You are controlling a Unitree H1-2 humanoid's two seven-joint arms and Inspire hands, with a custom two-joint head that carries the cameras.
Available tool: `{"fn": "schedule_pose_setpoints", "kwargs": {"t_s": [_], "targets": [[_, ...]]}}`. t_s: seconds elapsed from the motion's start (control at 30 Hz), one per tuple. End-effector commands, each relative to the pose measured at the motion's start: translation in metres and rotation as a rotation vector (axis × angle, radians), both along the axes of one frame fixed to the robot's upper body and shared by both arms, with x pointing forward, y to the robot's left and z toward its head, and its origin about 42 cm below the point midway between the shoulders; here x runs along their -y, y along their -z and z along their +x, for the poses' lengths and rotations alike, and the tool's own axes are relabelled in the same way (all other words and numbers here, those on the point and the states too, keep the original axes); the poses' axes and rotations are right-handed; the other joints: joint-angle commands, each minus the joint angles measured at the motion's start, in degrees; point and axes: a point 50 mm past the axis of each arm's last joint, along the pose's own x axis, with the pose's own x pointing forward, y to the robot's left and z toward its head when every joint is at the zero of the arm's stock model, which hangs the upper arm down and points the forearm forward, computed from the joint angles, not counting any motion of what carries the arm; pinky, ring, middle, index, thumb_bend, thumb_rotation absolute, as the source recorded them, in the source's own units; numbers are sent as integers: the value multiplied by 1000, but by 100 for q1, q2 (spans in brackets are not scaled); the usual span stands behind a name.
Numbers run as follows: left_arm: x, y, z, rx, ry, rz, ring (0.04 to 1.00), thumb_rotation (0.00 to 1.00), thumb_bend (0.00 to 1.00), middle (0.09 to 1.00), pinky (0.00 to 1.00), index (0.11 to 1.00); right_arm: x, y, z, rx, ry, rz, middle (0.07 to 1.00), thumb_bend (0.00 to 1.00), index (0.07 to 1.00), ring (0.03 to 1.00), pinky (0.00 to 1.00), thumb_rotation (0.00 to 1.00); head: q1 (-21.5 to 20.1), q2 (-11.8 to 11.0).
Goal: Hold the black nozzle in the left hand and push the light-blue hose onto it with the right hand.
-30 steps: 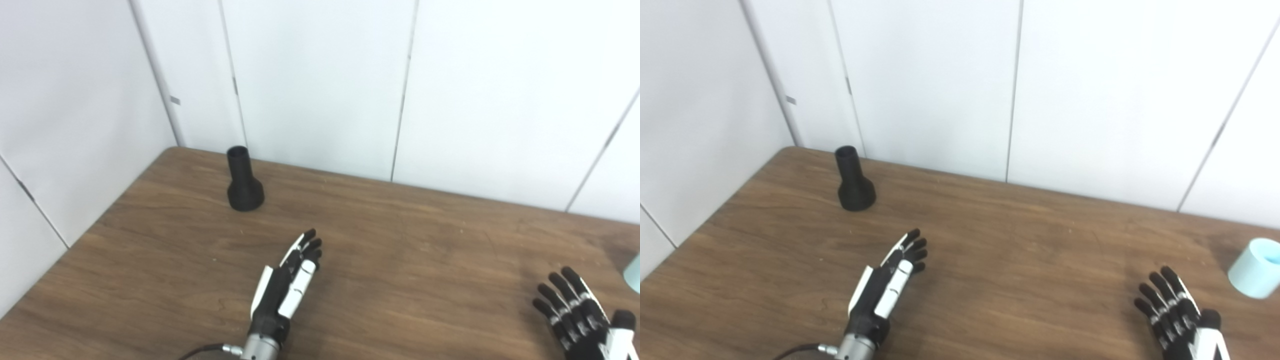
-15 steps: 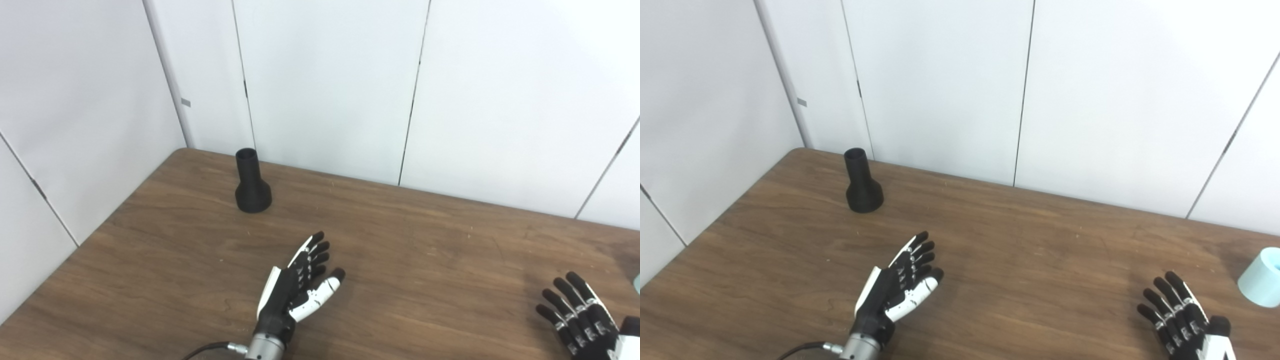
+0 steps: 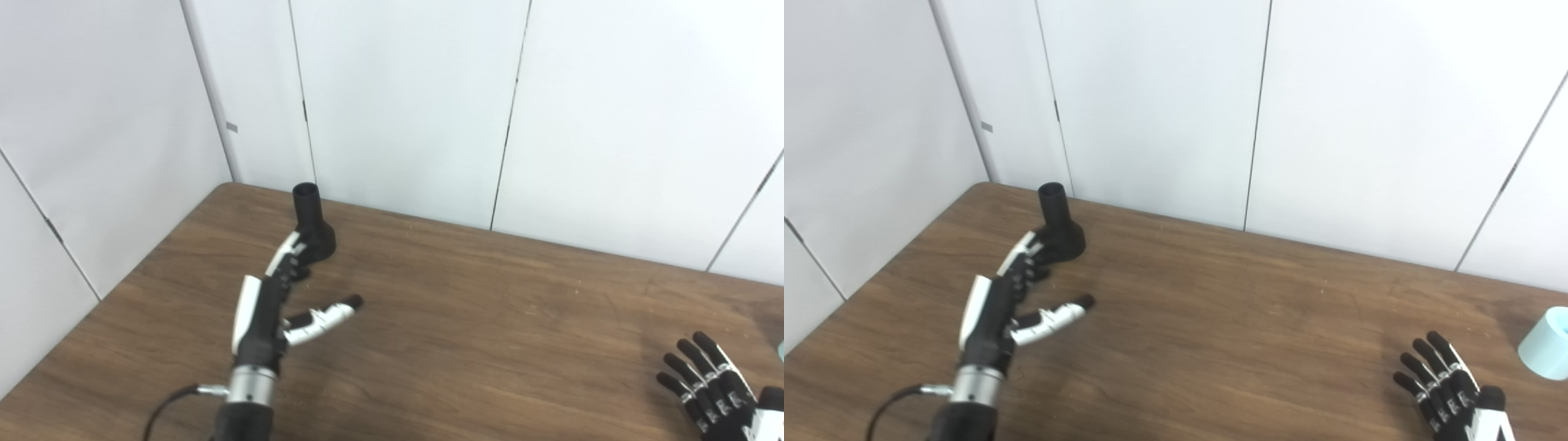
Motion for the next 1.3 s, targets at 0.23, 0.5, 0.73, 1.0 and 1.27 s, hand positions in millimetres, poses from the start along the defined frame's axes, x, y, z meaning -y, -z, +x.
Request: {"fn": "schedule_pose_setpoints", "kwargs": {"t_s": [0.23, 0.5, 0.73, 1.0, 1.27], "targets": [[-40, -19, 28, -6, -147, 118, 928, 182, 775, 905, 924, 856, 6, 24, -6, -55, 6, 10, 877, 631, 887, 838, 751, 1000, -22, 9], [-75, -20, 64, -116, -154, 245, 983, 235, 851, 969, 948, 897, 5, 21, -2, -39, -6, 6, 876, 569, 880, 841, 748, 1000, -14, -2], [-103, -19, 102, -247, -161, 386, 998, 306, 924, 976, 992, 931, 6, 23, -2, -36, -11, 1, 873, 577, 880, 840, 740, 1000, -31, 0], [-119, -17, 132, -319, -146, 398, 1000, 330, 943, 976, 1000, 930, 8, 23, -5, -39, -10, 1, 872, 588, 879, 839, 739, 1000, -110, 26], [-129, -16, 155, -360, -117, 346, 1000, 323, 965, 988, 1000, 925, 8, 23, -8, -47, -1, 2, 864, 611, 866, 835, 741, 1000, -100, 39]]}}
